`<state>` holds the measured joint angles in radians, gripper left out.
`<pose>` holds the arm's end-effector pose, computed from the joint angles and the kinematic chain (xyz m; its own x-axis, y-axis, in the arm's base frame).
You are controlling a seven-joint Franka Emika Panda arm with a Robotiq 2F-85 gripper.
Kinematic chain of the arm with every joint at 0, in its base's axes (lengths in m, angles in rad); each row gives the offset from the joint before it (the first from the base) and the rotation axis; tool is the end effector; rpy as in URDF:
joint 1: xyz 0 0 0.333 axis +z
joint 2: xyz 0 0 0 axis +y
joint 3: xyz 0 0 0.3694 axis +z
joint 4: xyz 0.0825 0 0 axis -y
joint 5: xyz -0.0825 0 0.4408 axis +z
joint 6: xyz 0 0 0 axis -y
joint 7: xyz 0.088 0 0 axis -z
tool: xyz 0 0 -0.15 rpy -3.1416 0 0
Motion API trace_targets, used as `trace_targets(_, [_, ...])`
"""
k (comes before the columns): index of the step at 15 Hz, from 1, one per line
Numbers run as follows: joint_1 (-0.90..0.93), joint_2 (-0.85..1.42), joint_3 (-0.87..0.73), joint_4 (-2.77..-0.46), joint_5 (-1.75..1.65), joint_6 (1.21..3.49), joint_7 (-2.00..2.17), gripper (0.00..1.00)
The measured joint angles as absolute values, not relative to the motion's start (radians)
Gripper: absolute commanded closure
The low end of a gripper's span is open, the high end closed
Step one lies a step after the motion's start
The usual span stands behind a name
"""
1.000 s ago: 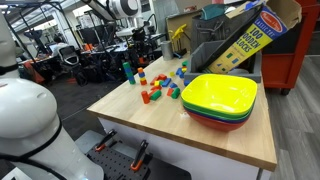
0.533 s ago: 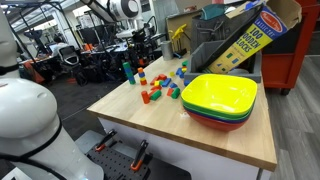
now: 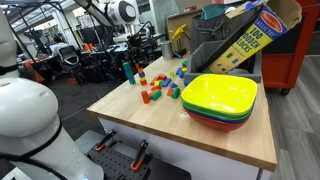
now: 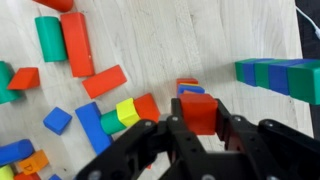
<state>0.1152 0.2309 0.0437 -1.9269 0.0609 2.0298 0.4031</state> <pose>0.6369 0.1071 0.3386 0.9527 -0.2686 -0.1419 -0.2721 -0.9623 -0.0054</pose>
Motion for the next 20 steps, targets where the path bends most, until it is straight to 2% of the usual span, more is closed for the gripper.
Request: trace_targets(20, [0.114, 0.226, 0.039, -1.936, 0.109, 2.031, 0.442, 0.92])
